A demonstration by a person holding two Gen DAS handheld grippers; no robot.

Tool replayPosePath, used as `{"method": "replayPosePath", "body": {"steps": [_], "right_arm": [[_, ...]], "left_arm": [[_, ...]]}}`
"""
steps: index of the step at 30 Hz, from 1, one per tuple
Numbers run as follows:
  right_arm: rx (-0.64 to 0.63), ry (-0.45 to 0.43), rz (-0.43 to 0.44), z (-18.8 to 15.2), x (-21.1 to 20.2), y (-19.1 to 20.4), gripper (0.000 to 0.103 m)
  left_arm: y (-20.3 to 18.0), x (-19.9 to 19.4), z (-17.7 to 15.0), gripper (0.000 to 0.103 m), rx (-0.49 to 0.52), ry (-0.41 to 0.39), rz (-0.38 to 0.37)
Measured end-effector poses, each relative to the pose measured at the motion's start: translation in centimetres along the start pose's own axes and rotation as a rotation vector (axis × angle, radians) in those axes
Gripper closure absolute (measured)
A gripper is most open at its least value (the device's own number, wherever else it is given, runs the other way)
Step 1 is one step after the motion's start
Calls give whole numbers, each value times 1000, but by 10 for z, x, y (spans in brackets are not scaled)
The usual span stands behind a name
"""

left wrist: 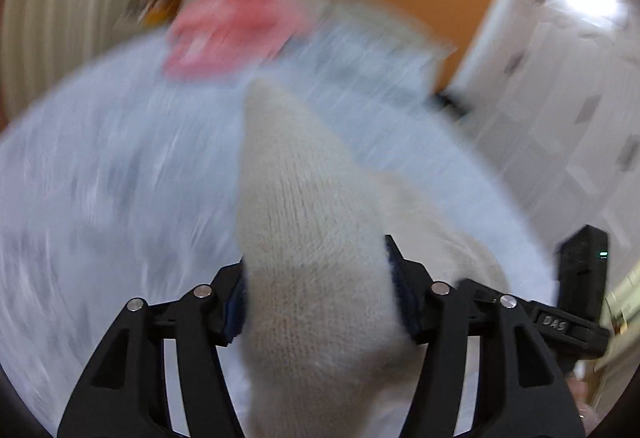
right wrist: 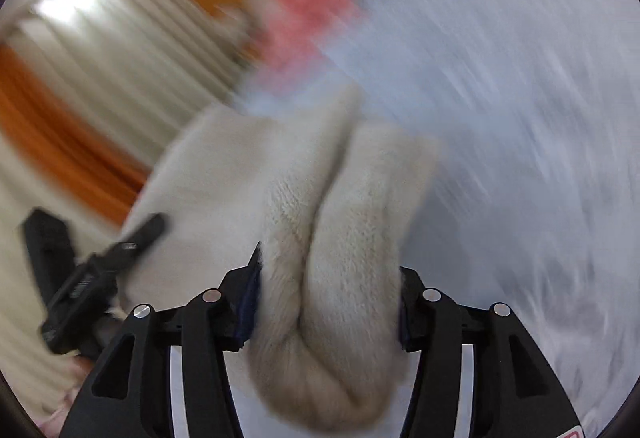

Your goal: Fold small clothes

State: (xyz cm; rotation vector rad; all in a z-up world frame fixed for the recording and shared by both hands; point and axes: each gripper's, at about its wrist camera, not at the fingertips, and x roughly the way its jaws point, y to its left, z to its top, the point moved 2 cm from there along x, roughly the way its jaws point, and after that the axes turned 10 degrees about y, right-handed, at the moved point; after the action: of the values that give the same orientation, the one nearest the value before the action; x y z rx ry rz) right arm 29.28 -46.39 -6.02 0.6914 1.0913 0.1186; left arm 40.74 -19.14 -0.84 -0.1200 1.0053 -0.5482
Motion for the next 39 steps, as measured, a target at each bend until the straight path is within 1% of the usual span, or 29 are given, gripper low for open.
{"method": "replayPosePath", "body": {"steps": [1, 2, 3, 4, 5, 6, 7, 8, 9, 11, 12, 13, 14, 15, 16, 17, 18, 19, 22, 24, 26, 28, 30, 31, 33, 34, 35, 37, 39], "right_arm": [[44, 42, -50, -6, 14, -16, 53], [80, 38, -71, -18, 16, -33, 54], [80, -2, -17, -27, 7, -36, 54], [72, -66, -29, -37, -12, -34, 54], [53, -100, -54, -40, -24, -29, 54], [17, -129, -49, -43, -36, -20, 56], [-14, -148, -27, -43, -44, -10, 62], [-50, -158, -2, -42, -50, 7, 72], [-77, -153, 11, -40, -50, 19, 78], [-132, -114, 11, -34, -35, 41, 89], [-143, -87, -18, -32, -23, 42, 90], [-144, -48, -73, -33, -5, 38, 90], [-125, 29, -146, -34, 23, 25, 100], [-88, 81, -170, -37, 43, 9, 102], [-68, 62, -136, -37, 45, 3, 102], [-23, 43, -106, -37, 34, 2, 102], [8, 28, -92, -37, 21, 5, 102], [11, 1, -87, -40, 5, 11, 98], [-56, -74, -141, -55, -31, 29, 91], [-78, -112, -171, -68, -49, 36, 90], [-70, -123, -188, -82, -55, 37, 90], [-70, -123, -208, -84, -49, 33, 90], [-64, -83, -217, -69, -28, 27, 90], [-55, -50, -215, -68, -16, 22, 91], [-42, 19, -253, -70, 6, 9, 92], [-33, 65, -267, -72, 19, 3, 100], [-20, 111, -264, -74, 33, -7, 101], [-19, 138, -266, -78, 39, -10, 101], [-20, 130, -286, -83, 33, -6, 94]], "left_arm": [[22, 30, -20, 50, -49, 79, 94], [37, 37, -33, 56, -73, 101, 144], [45, 34, -40, 53, -91, 90, 135], [54, 24, -46, 53, -113, 55, 94], [60, 10, -50, 49, -128, 16, 72], [62, -2, -50, 49, -128, -6, 70], [60, -12, -49, 48, -124, -26, 64], [55, -21, -45, 48, -115, -48, 45], [47, -24, -41, 45, -104, -55, 33], [26, -24, -36, 37, -70, -38, 27], [16, -16, -33, 32, -45, -21, 41], [7, -3, -36, 31, -4, 6, 81], [1, 15, -39, 31, 27, 45, 128], [1, 33, -43, 32, 46, 99, 178], [0, 45, -49, 34, 61, 149, 214], [-1, 55, -57, 34, 88, 168, 261], [-5, 51, -60, 34, 113, 144, 281], [-9, 44, -61, 34, 128, 136, 274], [-13, 25, -60, 35, 108, 127, 243], [-16, 8, -62, 35, 104, 103, 249], [-25, -8, -68, 35, 119, 82, 260], [-31, -15, -72, 35, 132, 78, 272], [-34, -13, -74, 35, 133, 93, 278], [-34, -11, -74, 35, 132, 97, 286], [-31, -2, -74, 35, 129, 118, 308], [-29, 2, -75, 35, 125, 130, 317], [-26, 10, -76, 35, 122, 152, 328], [-20, 19, -80, 35, 117, 178, 351], [-13, 27, -84, 35, 109, 208, 375]]}}
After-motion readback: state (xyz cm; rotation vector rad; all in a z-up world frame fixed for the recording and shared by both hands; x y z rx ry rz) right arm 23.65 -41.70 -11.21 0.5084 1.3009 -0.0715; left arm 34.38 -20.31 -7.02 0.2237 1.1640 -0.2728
